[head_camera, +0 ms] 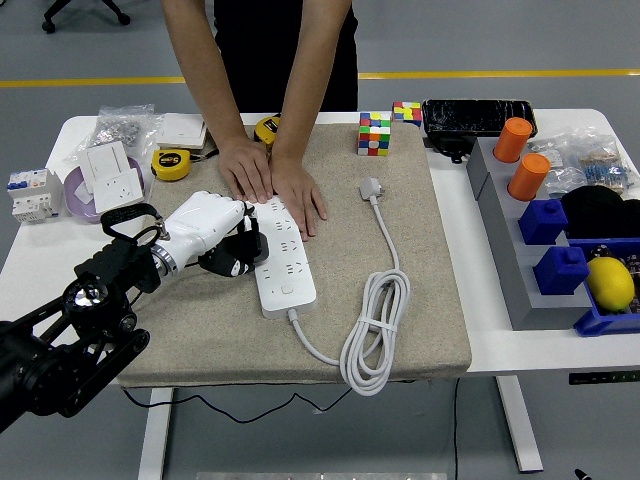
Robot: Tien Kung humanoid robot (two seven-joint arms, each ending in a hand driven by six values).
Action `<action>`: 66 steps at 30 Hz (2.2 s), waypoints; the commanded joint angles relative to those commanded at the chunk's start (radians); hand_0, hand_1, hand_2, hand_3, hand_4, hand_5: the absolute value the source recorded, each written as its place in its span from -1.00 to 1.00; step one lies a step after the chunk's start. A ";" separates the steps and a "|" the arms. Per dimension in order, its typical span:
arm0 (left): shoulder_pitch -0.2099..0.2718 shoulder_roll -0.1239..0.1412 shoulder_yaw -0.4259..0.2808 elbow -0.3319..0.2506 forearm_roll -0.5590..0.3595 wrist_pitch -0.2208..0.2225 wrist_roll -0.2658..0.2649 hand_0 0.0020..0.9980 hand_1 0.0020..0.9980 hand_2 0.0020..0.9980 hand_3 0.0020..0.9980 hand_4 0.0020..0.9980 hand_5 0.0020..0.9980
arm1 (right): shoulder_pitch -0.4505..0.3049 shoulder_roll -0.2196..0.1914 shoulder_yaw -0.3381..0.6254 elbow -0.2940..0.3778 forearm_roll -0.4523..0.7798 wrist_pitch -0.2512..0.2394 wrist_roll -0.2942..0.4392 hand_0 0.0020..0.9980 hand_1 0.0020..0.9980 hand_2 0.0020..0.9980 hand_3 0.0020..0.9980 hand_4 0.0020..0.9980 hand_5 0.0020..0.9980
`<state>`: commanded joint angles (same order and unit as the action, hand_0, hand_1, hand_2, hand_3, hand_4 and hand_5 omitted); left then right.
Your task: Pick up the plug,place it near the board,insert it into the board,press the button
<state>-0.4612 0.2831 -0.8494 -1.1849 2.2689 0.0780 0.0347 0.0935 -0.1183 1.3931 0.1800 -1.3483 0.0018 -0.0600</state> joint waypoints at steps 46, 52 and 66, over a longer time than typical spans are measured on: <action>-0.013 0.002 -0.003 0.004 0.000 -0.042 0.001 0.09 0.24 0.15 0.21 0.59 -0.81 | 0.002 -0.002 0.016 0.000 -0.014 0.007 0.002 0.74 0.54 0.53 0.59 1.00 0.73; -0.012 0.001 -0.001 0.003 0.000 -0.045 0.004 0.10 0.25 0.17 0.21 0.59 -0.82 | 0.002 -0.003 0.014 0.000 -0.014 0.007 0.002 0.74 0.55 0.53 0.59 1.00 0.73; -0.005 0.002 -0.019 -0.015 -0.002 -0.063 0.009 0.17 0.39 0.31 0.33 0.73 -0.78 | 0.001 -0.003 0.015 0.000 -0.015 0.005 0.002 0.74 0.55 0.53 0.59 1.00 0.72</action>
<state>-0.4664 0.2852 -0.8685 -1.2004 2.2665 0.0153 0.0436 0.0942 -0.1211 1.4086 0.1800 -1.3634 0.0073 -0.0584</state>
